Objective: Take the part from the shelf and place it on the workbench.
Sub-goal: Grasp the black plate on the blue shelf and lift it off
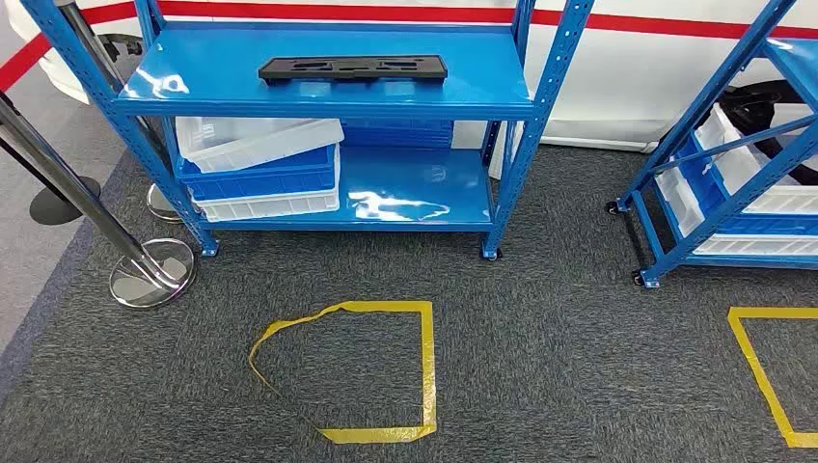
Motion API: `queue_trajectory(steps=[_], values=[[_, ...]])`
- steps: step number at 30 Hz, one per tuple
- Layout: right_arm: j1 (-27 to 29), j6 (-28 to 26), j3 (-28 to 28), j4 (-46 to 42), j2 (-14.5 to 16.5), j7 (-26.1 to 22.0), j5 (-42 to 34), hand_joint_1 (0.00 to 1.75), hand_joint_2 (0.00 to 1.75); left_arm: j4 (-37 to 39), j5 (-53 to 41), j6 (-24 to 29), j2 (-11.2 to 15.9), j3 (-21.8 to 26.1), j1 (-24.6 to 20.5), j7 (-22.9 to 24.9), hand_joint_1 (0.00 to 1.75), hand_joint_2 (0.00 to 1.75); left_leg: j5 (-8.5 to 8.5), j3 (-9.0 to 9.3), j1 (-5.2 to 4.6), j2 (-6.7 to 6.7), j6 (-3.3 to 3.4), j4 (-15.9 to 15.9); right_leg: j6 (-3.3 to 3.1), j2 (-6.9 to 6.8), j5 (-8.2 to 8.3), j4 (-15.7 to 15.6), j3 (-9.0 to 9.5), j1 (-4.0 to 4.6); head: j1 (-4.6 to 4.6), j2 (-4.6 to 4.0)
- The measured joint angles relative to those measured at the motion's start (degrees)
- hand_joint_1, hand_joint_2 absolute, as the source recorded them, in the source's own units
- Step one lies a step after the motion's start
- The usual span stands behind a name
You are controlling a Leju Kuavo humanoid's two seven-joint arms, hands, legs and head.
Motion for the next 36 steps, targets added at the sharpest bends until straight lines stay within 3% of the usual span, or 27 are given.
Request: queue_trajectory(steps=[2,6,11,16,19,20,23,27,36], values=[[0.00,0.00,0.00,0.00,0.00,0.00,0.00,0.00,0.00,0.00,0.00,0.00,0.00,0.00,0.00,0.00,0.00,1.75,0.00,0.00,0.00,0.00,0.00,0.00,0.00,0.00,0.00,0.00,0.00,0.00,0.00,0.00],[0.00,0.00,0.00,0.00,0.00,0.00,0.00,0.00,1.75,-0.01,0.00,0.01,0.00,0.00,0.00,0.00,0.00,1.75,0.00,0.00,0.00,0.00,0.00,0.00,0.00,0.00,0.00,0.00,0.00,0.00,0.00,0.00],[-1.02,0.01,0.10,-0.15,-0.03,-0.14,-0.56,0.00,1.75,0.06,0.12,0.14,0.00,0.05,-0.25,-0.02,0.00,1.75,0.01,-0.03,0.00,-0.04,0.00,-0.01,-0.01,-0.01,0.01,0.01,-0.01,0.00,-0.01,0.00],[-2.80,0.10,0.47,-0.19,-0.07,-1.53,-7.36,0.00,1.75,0.63,1.91,1.22,0.00,1.31,-1.64,-0.66,0.00,1.75,0.01,0.06,0.00,-0.02,0.00,-0.01,-0.02,-0.02,0.01,0.01,0.02,0.00,-0.01,0.00],[-3.51,-0.60,1.09,0.08,-0.08,-2.44,-13.11,0.00,0.44,1.34,3.27,2.08,0.00,2.70,-2.49,-1.24,0.00,1.75,0.02,0.04,0.00,-0.03,0.01,0.00,-0.02,-0.02,0.01,0.01,0.02,0.01,-0.01,0.00],[-3.72,-0.90,1.28,0.21,-0.09,-2.69,-14.92,0.00,0.00,1.59,3.70,2.32,0.00,3.19,-2.80,-1.44,0.00,1.31,0.02,0.03,0.00,-0.03,0.01,0.00,-0.02,-0.02,0.01,0.01,0.02,0.01,-0.01,0.00],[-4.40,-1.90,1.71,0.62,-0.09,-3.51,-20.62,0.00,0.00,2.26,5.20,3.04,0.00,4.63,-3.71,-2.02,0.00,0.00,0.02,0.02,0.00,-0.03,0.01,0.00,-0.02,-0.01,0.01,0.01,0.00,0.01,-0.01,0.00],[-5.46,-2.90,2.48,1.34,-0.17,-5.00,-28.35,0.00,1.75,3.27,7.20,4.22,0.00,6.82,-4.97,-2.73,0.00,1.75,0.02,0.01,0.00,-0.03,0.01,0.00,-0.02,-0.01,0.01,0.01,0.00,0.01,-0.01,0.00],[-7.75,-3.92,4.31,3.34,-0.29,-10.18,-45.10,0.00,1.75,5.57,11.16,7.46,-0.08,11.46,-7.59,-5.35,0.00,1.75,0.02,0.02,0.00,-0.03,0.01,0.00,-0.02,-0.02,0.01,0.01,0.00,0.01,-0.01,0.00]])
